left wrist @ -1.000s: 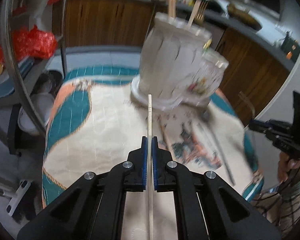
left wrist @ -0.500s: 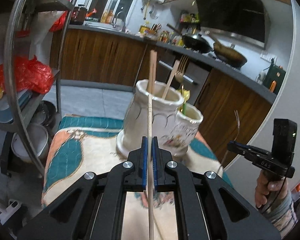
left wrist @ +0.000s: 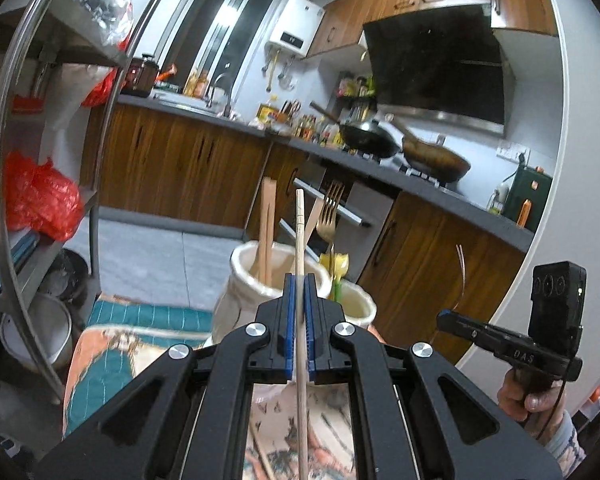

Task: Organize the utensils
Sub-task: 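Lift chopstick into the tall cup while the right tool carries the silver fork to the short cup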

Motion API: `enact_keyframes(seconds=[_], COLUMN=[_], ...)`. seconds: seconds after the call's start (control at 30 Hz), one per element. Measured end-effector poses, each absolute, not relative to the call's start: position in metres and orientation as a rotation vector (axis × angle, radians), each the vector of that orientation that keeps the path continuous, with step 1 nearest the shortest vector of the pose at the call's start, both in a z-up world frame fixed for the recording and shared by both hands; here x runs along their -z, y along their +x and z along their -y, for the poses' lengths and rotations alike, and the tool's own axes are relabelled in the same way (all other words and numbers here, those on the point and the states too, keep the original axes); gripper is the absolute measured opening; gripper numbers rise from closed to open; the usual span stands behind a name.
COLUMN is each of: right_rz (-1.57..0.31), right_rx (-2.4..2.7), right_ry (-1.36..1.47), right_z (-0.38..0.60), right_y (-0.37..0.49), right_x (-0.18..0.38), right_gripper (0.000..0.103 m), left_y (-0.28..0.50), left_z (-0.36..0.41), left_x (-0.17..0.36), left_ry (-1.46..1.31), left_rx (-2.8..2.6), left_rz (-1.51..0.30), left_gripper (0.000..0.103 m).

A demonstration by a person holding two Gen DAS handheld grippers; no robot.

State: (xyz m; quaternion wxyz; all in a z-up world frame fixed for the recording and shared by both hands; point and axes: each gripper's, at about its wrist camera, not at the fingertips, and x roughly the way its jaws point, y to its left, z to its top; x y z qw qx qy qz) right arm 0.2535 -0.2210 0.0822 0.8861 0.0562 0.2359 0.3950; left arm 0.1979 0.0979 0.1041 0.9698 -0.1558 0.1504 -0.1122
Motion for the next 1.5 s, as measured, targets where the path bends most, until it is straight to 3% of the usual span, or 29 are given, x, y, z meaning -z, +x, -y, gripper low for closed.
enact_keyframes(seconds=[0.5,0.93,1.5], right_rz=[-0.332,-0.305,-0.461], right_rx=[-0.798,-0.73,-0.678], right_ry=[0.105,0.095,-0.11], right_z=[0.19,0.172,0.131], right_y=[0.275,0.297,0.303], right_x=[-0.134,-0.131,-0.096], right_gripper=[0.006,0.006,0.006], left_y=[0.234,0.274,0.281], left_z=[-0.09,-0.095,-0.067], left_x=[-0.156,-0.159,-0.098], left_ry=[-0.246,-0.288,-0.143], left_rx=[0.162,0.04,-0.034], left_rz=[-0.086,0.093,-0.084], left_gripper=[0.004,0.004,0.004])
